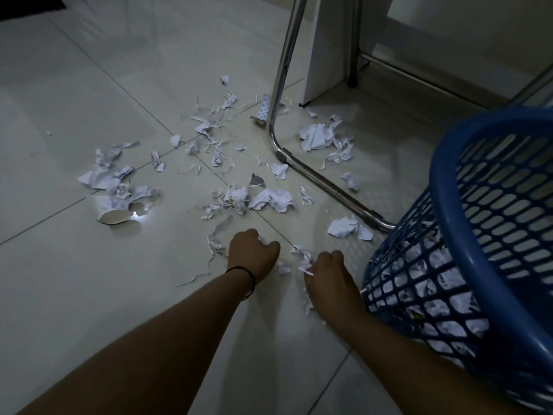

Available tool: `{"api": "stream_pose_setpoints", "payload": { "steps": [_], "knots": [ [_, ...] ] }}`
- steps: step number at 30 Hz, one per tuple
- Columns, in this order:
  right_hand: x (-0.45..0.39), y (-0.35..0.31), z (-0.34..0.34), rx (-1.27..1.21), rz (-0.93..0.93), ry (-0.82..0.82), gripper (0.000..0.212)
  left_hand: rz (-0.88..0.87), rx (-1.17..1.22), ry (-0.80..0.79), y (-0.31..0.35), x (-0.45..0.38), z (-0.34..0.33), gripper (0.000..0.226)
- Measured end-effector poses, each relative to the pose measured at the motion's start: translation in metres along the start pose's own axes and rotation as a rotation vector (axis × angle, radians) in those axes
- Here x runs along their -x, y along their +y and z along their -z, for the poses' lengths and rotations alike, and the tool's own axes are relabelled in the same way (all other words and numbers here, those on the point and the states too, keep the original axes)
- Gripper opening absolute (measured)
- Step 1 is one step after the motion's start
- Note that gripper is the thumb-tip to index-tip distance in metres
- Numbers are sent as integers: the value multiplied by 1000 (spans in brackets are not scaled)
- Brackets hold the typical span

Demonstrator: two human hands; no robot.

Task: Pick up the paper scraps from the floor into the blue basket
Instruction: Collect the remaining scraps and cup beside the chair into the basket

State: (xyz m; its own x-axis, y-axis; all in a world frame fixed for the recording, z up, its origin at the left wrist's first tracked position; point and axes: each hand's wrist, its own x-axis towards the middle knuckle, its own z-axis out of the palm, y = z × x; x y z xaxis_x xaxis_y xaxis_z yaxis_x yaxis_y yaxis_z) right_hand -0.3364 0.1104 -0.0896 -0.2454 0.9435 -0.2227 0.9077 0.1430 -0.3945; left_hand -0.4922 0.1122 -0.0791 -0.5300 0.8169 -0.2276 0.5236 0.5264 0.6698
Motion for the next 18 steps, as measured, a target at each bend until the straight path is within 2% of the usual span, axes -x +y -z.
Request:
{"api": "stream_pose_setpoints", "payload": {
  "steps": [6, 9, 13, 16, 18],
  "knots": [
    [-10, -8, -2, -34, 8, 51, 26, -56, 61, 123, -13, -11, 17, 11],
    [-13, -15, -6, -36, 37, 95, 21, -25, 70, 159, -28, -21, 31, 5],
    [-14, -15, -11, -9, 17, 106, 36, 44, -31, 78, -43, -29, 36, 25],
    [-12, -10, -13, -27, -57, -27, 57, 30, -185, -16, -50, -31, 33, 42],
    [-8, -7, -15, -9, -61, -105, 62, 12, -261, -27, -54, -31, 32, 47]
  ]
}}
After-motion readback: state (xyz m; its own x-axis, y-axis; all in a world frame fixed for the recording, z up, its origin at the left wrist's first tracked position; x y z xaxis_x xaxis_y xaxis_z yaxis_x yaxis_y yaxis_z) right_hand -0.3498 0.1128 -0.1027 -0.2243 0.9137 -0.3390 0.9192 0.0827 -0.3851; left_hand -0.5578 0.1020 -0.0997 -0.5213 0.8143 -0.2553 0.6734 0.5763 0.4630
